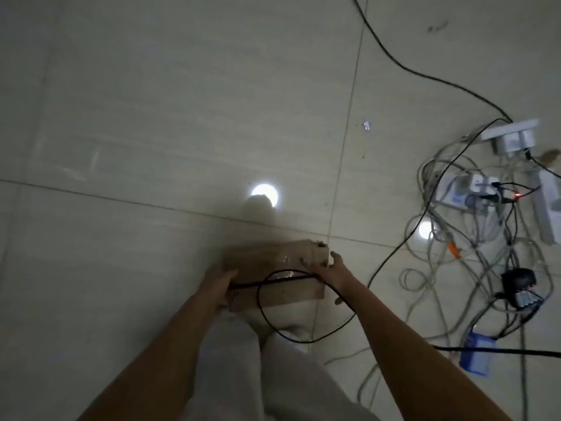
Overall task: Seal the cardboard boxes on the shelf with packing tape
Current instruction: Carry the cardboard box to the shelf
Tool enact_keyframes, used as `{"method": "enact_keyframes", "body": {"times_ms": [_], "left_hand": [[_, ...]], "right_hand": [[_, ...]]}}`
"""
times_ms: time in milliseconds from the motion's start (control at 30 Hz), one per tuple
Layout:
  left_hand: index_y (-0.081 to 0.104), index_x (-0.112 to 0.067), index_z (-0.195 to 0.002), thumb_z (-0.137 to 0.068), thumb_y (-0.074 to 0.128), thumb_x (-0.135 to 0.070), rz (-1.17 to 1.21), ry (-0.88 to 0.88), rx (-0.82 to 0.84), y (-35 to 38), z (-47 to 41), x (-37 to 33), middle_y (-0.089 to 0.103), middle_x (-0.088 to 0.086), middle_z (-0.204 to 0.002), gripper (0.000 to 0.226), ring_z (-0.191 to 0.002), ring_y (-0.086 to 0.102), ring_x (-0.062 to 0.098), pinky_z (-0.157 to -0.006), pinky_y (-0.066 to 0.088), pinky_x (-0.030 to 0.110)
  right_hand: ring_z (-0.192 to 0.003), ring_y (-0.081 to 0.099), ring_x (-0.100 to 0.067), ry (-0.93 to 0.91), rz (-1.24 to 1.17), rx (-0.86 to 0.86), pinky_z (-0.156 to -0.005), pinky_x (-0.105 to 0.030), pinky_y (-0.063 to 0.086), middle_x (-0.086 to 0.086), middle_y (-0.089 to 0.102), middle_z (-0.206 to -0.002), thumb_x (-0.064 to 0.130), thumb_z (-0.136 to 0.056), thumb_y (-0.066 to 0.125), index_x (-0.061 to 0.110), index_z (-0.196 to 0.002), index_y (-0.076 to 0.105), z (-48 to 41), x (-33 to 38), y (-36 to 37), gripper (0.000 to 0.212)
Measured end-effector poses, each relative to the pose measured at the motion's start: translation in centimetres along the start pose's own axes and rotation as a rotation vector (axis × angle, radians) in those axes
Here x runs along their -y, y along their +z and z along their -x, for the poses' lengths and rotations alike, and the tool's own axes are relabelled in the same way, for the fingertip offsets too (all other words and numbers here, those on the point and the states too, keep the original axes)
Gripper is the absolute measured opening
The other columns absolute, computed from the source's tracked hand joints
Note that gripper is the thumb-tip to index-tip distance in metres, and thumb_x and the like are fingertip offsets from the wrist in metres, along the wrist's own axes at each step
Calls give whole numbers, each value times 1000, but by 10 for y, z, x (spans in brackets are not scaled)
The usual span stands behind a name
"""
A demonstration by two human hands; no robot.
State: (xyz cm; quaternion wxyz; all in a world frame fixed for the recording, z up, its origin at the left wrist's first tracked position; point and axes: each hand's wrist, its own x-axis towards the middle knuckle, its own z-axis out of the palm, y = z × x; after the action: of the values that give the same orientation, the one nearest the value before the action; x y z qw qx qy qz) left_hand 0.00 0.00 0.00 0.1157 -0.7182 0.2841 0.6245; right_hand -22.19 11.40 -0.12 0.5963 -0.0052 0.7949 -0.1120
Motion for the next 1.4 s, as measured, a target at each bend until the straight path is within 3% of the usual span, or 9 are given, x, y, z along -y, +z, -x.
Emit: {"method": "enact_keyframes", "body": {"times_ms": [100, 167, 267, 367, 500, 733, 867, 1167, 1400], "left_hand": [[43, -18, -141, -101, 56, -24, 70, -32, 63, 8, -30, 14, 56, 0, -130, 43, -108, 58, 22, -70, 48, 27], [50, -20, -133, -96, 64, -24, 162, -55, 87, 16, -49, 25, 64, 5, -119, 40, -89, 63, 19, -51, 55, 26], [52, -32, -135, -73, 87, -42, 152, 21, 100, 21, -109, 67, 61, 9, -133, 72, -109, 65, 29, -79, 60, 50], [47, -28, -138, -87, 76, -14, 214, 63, 82, 17, -90, 39, 63, 12, -130, 60, -113, 63, 29, -98, 51, 56], [43, -29, -141, -99, 56, -6, 137, 213, 82, -2, 8, -54, 59, 8, -134, 49, -119, 58, 28, -103, 47, 51], [39, -39, -147, -96, 53, -53, -39, 360, -83, -54, 153, -166, 54, 2, -140, 55, -127, 51, 30, -108, 42, 51], [50, -39, -140, -71, 52, -70, -64, 489, -73, -82, 272, -224, 64, 3, -127, 76, -121, 58, 27, -110, 39, 50], [48, -33, -144, -96, 47, -59, -120, 799, -171, -132, 580, -344, 52, 6, -144, 55, -138, 32, 35, -113, 30, 36], [51, -26, -143, -91, 51, -55, -86, 1048, -240, -163, 778, -415, 52, 6, -146, 60, -135, 44, 34, -115, 32, 44]], "right_hand": [[-99, 53, -20, 3, -84, 29, -63, -31, 48, -4, 50, -128, 45, -76, 79, 23, -149, 19, -23, 3, 18, 97], [-107, 54, -25, 4, -65, 12, -79, -39, 53, -6, 51, -130, 46, -72, 81, 24, -149, 20, -38, 0, 25, 101], [-121, 52, -29, -28, 22, -70, -99, -38, 46, -9, 54, -135, 45, -74, 80, 26, -149, 29, -42, 3, 26, 92], [-122, 52, -31, -79, 17, -163, -103, -41, 44, -7, 57, -133, 45, -77, 77, 27, -146, 35, -28, 24, 21, 83], [-122, 51, -32, -157, -43, -249, -100, -38, 42, -8, 56, -132, 42, -80, 75, 20, -143, 37, 12, 80, -1, 77], [-118, 53, -30, -277, -114, -337, -99, -39, 45, -9, 58, -127, 49, -80, 73, 15, -134, 46, 150, 178, -61, 70], [-112, 55, -31, -316, -147, -391, -97, -44, 48, -8, 59, -121, 59, -75, 71, 17, -126, 52, 262, 224, -104, 69], [-108, 57, -33, -429, -159, -507, -80, -34, 45, -14, 62, -119, 64, -73, 69, 5, -120, 57, 559, 339, -222, 76], [-126, 48, -35, -677, -147, -608, -104, -40, 41, -16, 51, -139, 67, -82, 55, 5, -135, 50, 768, 404, -300, 82]]}}
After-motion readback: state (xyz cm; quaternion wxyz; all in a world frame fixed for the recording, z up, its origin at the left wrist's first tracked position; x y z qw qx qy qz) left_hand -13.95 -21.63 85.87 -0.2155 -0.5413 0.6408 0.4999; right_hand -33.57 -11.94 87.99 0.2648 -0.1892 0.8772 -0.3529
